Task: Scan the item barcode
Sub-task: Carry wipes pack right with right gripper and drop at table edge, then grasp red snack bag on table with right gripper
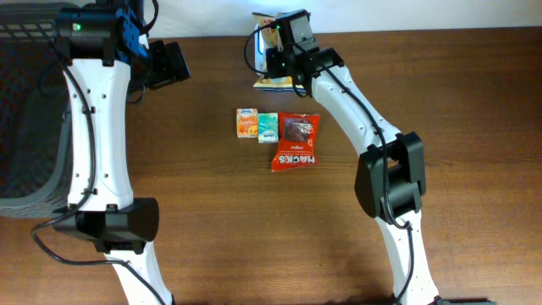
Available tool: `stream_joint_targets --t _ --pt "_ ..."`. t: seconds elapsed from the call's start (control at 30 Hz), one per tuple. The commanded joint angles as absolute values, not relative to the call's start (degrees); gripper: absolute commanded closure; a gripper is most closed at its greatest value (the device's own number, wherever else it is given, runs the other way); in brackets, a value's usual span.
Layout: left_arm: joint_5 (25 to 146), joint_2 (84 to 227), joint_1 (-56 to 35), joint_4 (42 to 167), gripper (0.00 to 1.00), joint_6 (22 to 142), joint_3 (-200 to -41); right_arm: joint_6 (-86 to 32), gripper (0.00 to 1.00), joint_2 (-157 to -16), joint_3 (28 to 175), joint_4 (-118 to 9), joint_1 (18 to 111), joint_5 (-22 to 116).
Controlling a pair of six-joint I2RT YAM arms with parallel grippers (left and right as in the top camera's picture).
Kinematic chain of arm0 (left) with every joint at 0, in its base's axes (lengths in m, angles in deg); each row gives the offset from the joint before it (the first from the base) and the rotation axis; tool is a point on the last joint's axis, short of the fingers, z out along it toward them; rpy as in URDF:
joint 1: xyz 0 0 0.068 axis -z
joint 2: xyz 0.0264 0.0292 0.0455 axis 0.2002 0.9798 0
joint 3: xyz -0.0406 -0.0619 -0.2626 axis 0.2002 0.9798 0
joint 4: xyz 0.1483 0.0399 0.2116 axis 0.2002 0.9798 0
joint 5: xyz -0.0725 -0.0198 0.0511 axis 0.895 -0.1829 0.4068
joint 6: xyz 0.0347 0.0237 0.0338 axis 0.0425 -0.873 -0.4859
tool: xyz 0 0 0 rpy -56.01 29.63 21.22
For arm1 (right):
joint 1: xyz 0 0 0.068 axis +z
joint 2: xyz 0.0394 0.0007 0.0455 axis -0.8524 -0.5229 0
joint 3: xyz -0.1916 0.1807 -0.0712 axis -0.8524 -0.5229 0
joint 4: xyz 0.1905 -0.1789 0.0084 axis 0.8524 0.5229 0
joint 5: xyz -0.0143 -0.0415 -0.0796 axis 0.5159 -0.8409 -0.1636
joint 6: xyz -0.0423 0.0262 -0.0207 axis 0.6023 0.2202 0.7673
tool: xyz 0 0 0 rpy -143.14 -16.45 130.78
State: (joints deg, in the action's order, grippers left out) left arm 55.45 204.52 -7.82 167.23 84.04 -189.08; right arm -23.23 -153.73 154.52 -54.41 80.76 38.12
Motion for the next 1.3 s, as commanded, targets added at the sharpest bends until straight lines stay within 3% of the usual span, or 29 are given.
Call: stream_joint_targets --t 0.0,0.13,0.3,0.47,0.57,0.67,0.83,0.87,0.93,0.97,1.0,1.03,1.07,1.13,1.17,1.2,1.27 --pt "54.88 203.38 -7.97 167.30 0.01 83.53 -189.45 -22.83 0.96 -149.10 161.79 -50.49 76.67 38.25" --pt "54.86 203.38 -7.97 167.30 0.01 83.53 -189.45 -25.50 0.96 -144.16 168.42 -37.31 63.95 38.25" --pt "54.88 203.38 -7.97 167.30 0.01 83.53 -189.45 -25.83 0.96 -143.64 165.82 -21.64 39.60 37.86" --pt "54.86 203.38 -7.97 167.30 0.01 83.53 -189.45 -25.83 0.95 -143.64 153.49 -23.72 19.01 35.10" --pt "54.88 203.38 -7.97 167.30 0.01 83.53 -189.45 -25.83 0.70 -143.64 145.47 -29.97 12.12 35.23" --pt "54.88 203.38 -7.97 167.30 0.01 83.53 -189.45 -25.83 0.30 -143.68 141.21 -33.16 8.63 35.28" --pt "54.88 203.38 -7.97 167.30 0.01 83.53 -189.45 -25.83 0.28 -140.42 145.05 -29.58 10.73 43.19" --pt "54.88 203.38 -7.97 167.30 0.01 83.53 -189.45 -25.87 0.23 -138.46 146.01 -29.25 11.73 43.06" --pt "54.88 203.38 -7.97 167.30 0.01 83.53 -189.45 -25.87 0.60 -134.11 146.47 -27.85 14.00 44.92" --pt "54.88 203.38 -7.97 167.30 0.01 83.53 -189.45 -25.85 0.71 -132.34 146.49 -27.06 15.23 48.17" --pt "54.88 203.38 -7.97 167.30 0.01 83.53 -189.45 -25.85 0.90 -130.50 146.47 -25.38 16.89 56.46" --pt "54.88 203.38 -7.97 167.30 0.01 83.53 -189.45 -25.83 0.94 -129.82 146.47 -23.76 18.79 64.06" --pt "54.88 203.38 -7.97 167.30 0.01 83.53 -189.45 -25.63 0.94 -129.78 146.47 -22.26 20.63 69.94" --pt "54.88 203.38 -7.97 167.30 0.01 83.53 -189.45 -19.66 0.82 -130.59 146.34 -17.10 29.87 76.19" --pt "54.88 203.38 -7.97 167.30 0.01 83.53 -189.45 -14.77 0.78 -131.11 145.80 -15.33 35.25 76.15" --pt "54.88 203.38 -7.97 167.30 0.01 83.53 -189.45 -12.36 0.62 -131.59 145.49 -14.06 39.03 75.19" --pt "54.86 203.38 -7.97 167.30 0.01 83.53 -189.45 -11.42 0.55 -133.43 143.72 -13.34 49.96 68.83"
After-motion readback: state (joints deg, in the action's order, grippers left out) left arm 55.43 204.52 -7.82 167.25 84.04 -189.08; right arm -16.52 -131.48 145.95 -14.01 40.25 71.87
